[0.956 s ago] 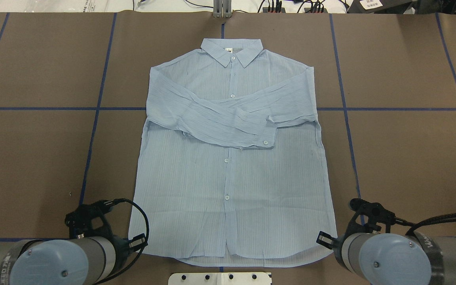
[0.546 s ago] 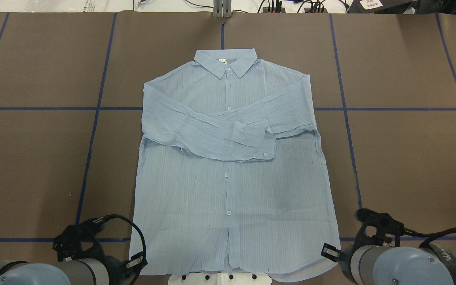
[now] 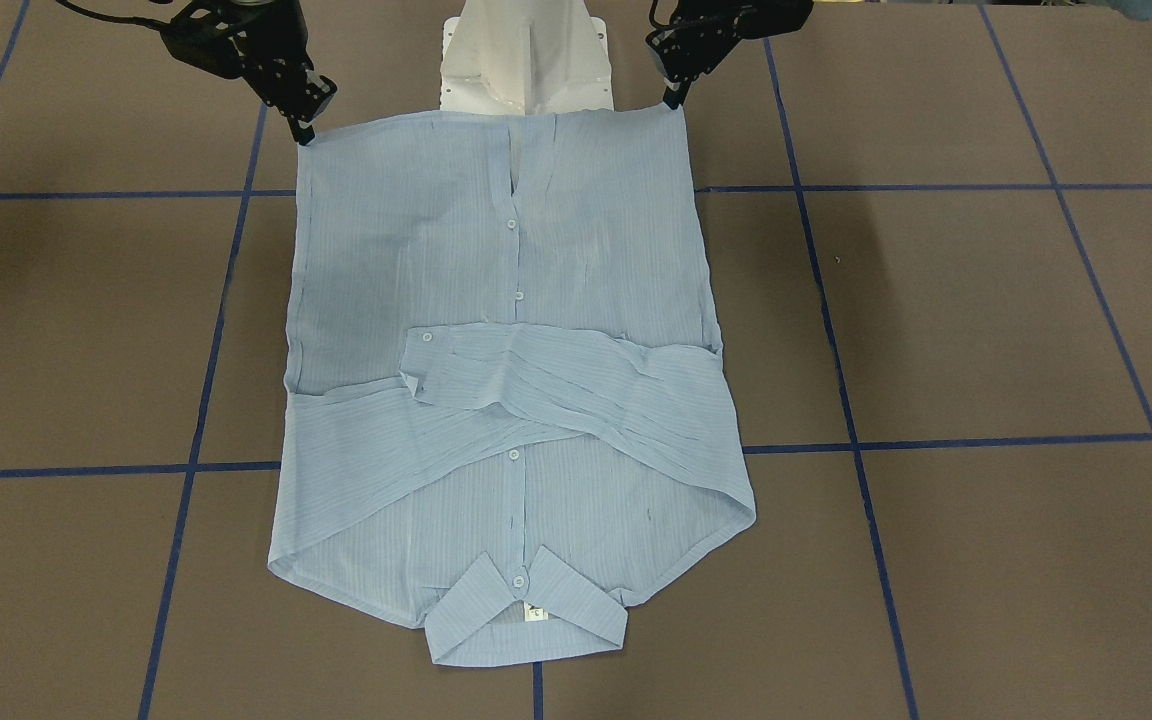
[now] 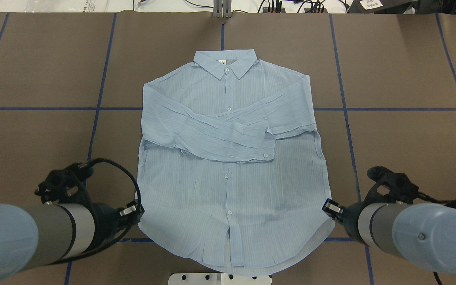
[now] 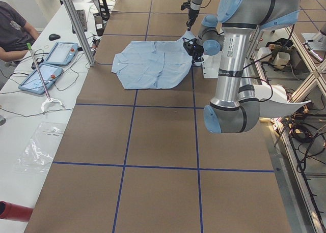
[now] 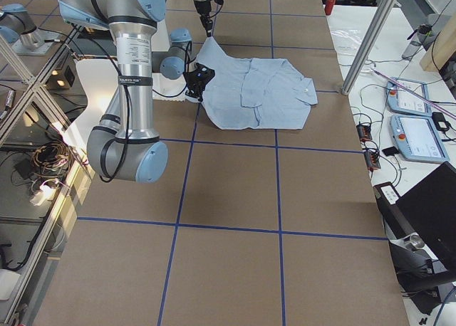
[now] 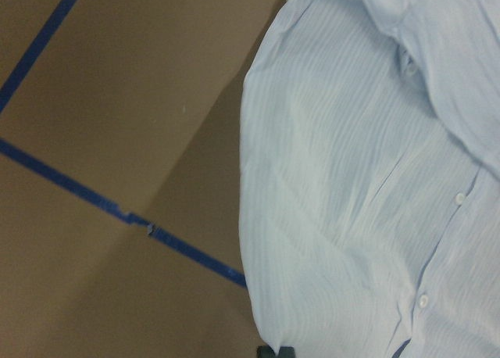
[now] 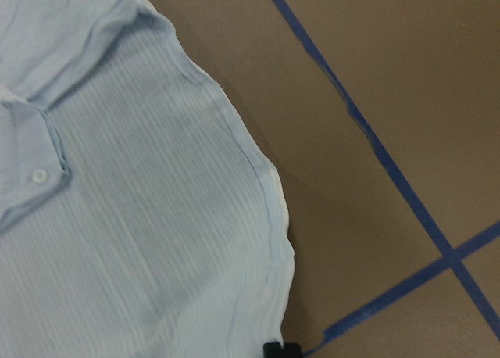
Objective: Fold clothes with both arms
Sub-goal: 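Lift the hem with both grippers and fold it up toward the collar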
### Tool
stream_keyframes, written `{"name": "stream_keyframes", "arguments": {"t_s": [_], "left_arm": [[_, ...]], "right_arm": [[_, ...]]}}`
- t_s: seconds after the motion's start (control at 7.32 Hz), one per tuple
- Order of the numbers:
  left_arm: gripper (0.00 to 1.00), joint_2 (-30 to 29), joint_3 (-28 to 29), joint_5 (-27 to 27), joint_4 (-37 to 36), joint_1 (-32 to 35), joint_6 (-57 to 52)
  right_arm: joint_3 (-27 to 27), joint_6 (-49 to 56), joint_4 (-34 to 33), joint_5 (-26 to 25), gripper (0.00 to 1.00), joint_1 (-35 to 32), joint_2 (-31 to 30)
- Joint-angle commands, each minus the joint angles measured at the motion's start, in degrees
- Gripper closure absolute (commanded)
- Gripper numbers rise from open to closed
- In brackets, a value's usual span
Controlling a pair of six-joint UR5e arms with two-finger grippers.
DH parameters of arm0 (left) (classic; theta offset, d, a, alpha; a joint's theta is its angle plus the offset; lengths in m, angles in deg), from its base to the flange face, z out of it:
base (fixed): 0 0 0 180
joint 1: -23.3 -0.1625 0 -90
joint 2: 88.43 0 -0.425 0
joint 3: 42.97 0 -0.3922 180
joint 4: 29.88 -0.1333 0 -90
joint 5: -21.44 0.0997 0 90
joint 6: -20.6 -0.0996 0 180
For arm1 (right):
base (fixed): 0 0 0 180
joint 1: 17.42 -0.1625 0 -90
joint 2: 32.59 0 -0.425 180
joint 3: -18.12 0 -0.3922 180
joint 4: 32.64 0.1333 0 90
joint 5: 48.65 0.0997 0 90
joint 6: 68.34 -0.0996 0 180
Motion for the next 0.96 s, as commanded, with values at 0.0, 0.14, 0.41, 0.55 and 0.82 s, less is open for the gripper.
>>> {"name": "stream_keyframes", "arguments": {"t_s": [0.0,0.14,0.41,0.55,0.82], "left_arm": [[1.0,-1.8,1.9,-4.5,0.0,9.1,-6.8],[1.0,-4.4,5.6,-5.1,0.0,12.5,-8.8],[1.0,-6.9,10.9,-5.1,0.7,17.0,-14.1],[1.0,-9.2,15.1,-5.1,2.5,19.1,-14.9],[1.0,-11.8,28.6,-5.0,15.0,23.8,-16.0]], "right_arm": [[0.0,0.3,-0.1,0.2,1.0,-8.1,2.9],[0.6,0.6,-0.1,0.5,1.0,-10.0,3.4],[7.3,2.3,0.0,0.2,1.0,-14.7,8.7],[12.4,4.9,0.0,0.2,1.0,-17.0,11.7],[22.3,10.6,0.6,0.5,1.0,-21.3,18.0]]}}
